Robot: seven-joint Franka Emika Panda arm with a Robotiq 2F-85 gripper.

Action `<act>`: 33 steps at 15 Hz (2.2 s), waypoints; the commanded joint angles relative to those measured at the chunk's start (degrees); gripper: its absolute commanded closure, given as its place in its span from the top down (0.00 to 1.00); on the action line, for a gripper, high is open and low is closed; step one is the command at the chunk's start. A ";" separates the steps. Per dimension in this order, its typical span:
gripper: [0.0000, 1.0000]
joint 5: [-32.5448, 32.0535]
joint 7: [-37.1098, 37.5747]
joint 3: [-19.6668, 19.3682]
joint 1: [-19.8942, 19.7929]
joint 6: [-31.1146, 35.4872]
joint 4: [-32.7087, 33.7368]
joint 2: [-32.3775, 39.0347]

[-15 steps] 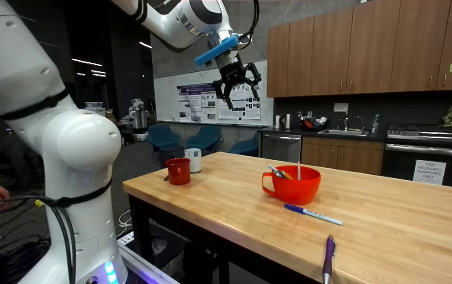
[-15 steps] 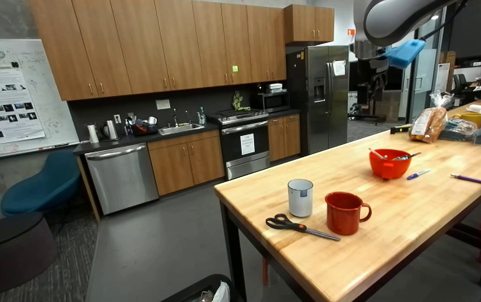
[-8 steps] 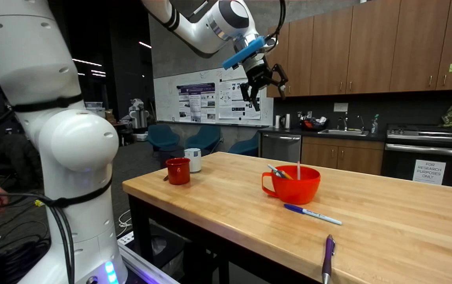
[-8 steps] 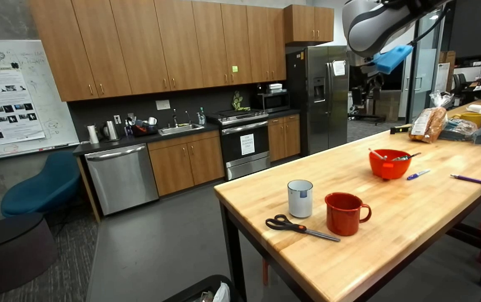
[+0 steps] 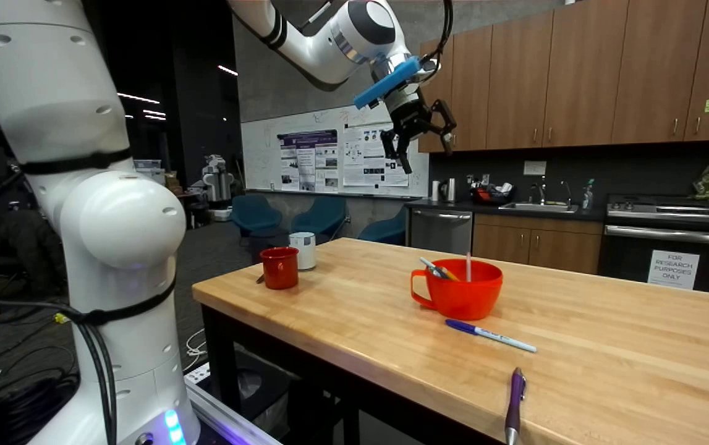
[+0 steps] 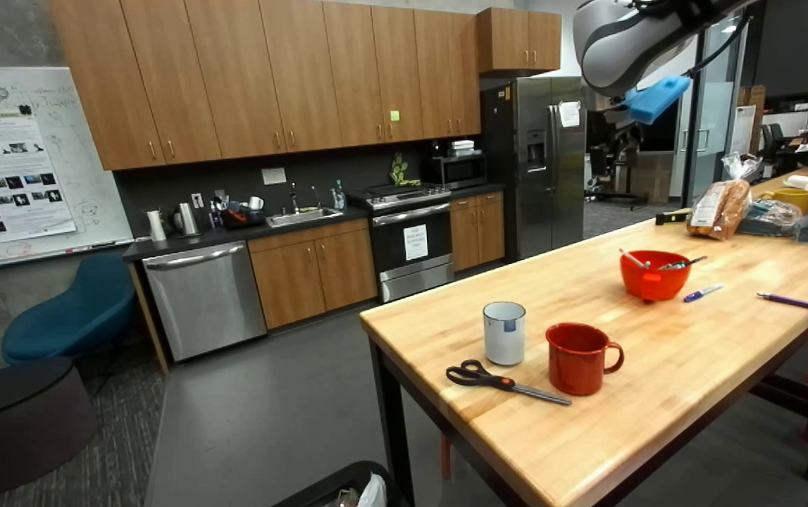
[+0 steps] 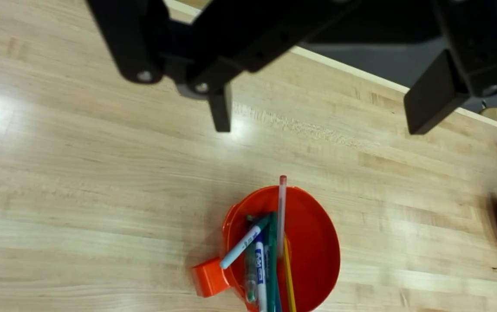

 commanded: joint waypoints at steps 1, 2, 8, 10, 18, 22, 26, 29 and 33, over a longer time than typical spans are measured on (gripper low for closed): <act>1.00 0.02 -0.04 -0.11 0.15 -0.21 0.17 0.03; 1.00 0.02 -0.04 -0.11 0.15 -0.21 0.17 0.03; 1.00 0.02 -0.04 -0.11 0.15 -0.21 0.18 0.03; 1.00 0.41 -1.61 -0.79 -0.09 -0.20 -0.04 -0.29; 1.00 2.60 -18.53 -11.74 -5.20 0.26 2.75 0.94; 1.00 5.07 -28.49 -17.47 -7.89 -0.30 4.03 2.15; 1.00 10.76 -39.13 -21.73 -9.82 -1.49 3.40 1.30; 1.00 10.19 -40.81 -23.17 -11.87 1.04 1.53 0.69; 1.00 10.20 -41.15 -24.59 -13.39 4.74 -1.97 1.60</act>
